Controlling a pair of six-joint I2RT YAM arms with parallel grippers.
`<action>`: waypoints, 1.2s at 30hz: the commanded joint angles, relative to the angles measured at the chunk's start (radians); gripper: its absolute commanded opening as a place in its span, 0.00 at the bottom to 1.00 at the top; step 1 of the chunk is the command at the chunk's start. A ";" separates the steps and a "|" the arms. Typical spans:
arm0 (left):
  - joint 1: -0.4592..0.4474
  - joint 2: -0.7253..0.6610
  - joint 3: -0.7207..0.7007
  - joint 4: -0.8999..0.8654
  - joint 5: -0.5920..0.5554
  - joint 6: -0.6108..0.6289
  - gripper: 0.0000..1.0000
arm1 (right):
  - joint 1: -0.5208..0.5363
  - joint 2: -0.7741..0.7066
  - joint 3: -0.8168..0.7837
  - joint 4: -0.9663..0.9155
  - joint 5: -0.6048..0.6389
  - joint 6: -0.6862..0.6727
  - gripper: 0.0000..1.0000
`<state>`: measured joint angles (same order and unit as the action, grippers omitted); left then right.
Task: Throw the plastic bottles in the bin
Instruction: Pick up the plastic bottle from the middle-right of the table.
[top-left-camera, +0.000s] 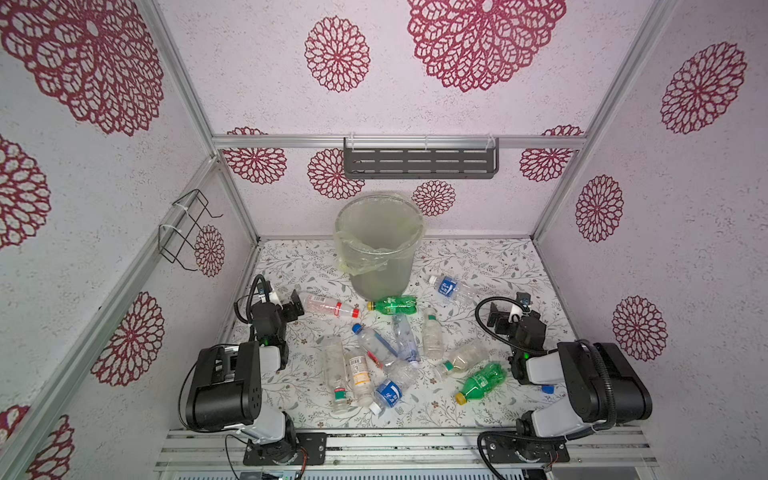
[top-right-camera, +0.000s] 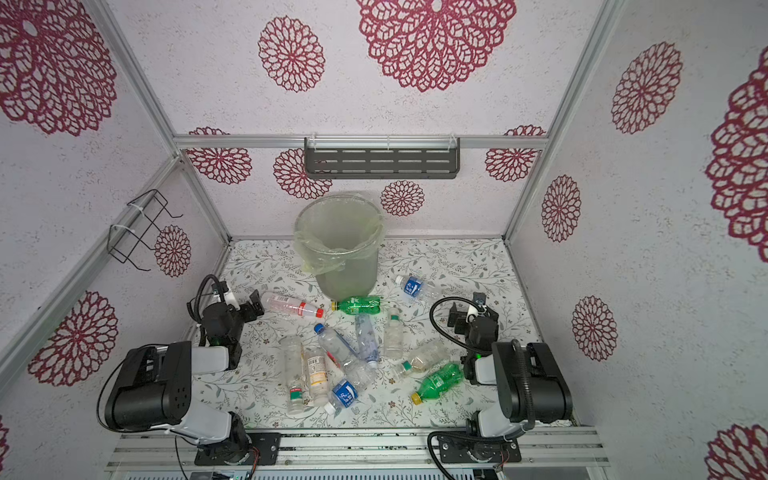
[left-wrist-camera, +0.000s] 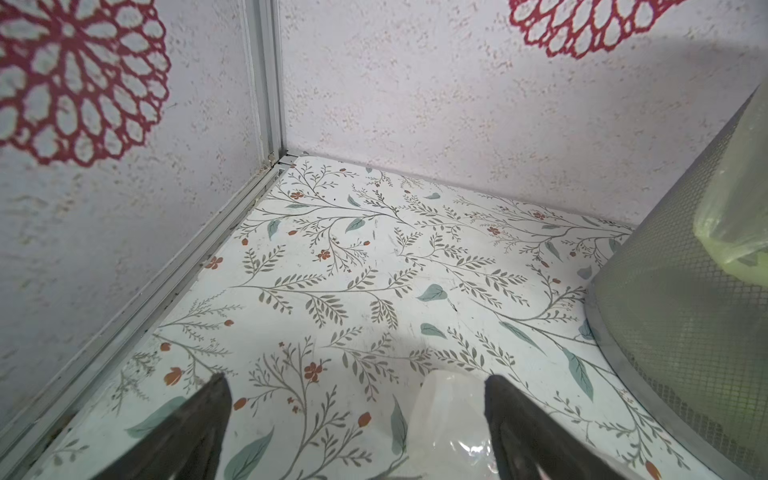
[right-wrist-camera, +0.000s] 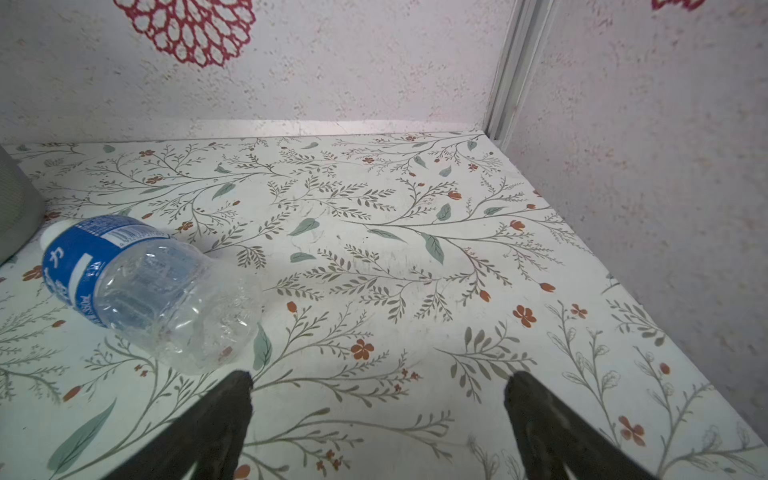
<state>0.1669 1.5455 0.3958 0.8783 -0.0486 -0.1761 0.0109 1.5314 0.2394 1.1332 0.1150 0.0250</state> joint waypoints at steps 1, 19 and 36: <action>0.009 0.011 0.018 0.025 0.012 0.026 0.97 | -0.005 0.003 0.022 0.052 -0.013 -0.012 0.99; 0.007 0.011 0.017 0.026 0.010 0.026 0.97 | -0.005 0.003 0.023 0.053 -0.014 -0.013 0.99; 0.008 0.014 0.021 0.020 0.026 0.036 0.97 | -0.006 0.003 0.025 0.046 -0.001 -0.007 0.99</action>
<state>0.1669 1.5455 0.3958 0.8783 -0.0360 -0.1661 0.0109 1.5314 0.2394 1.1332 0.1158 0.0185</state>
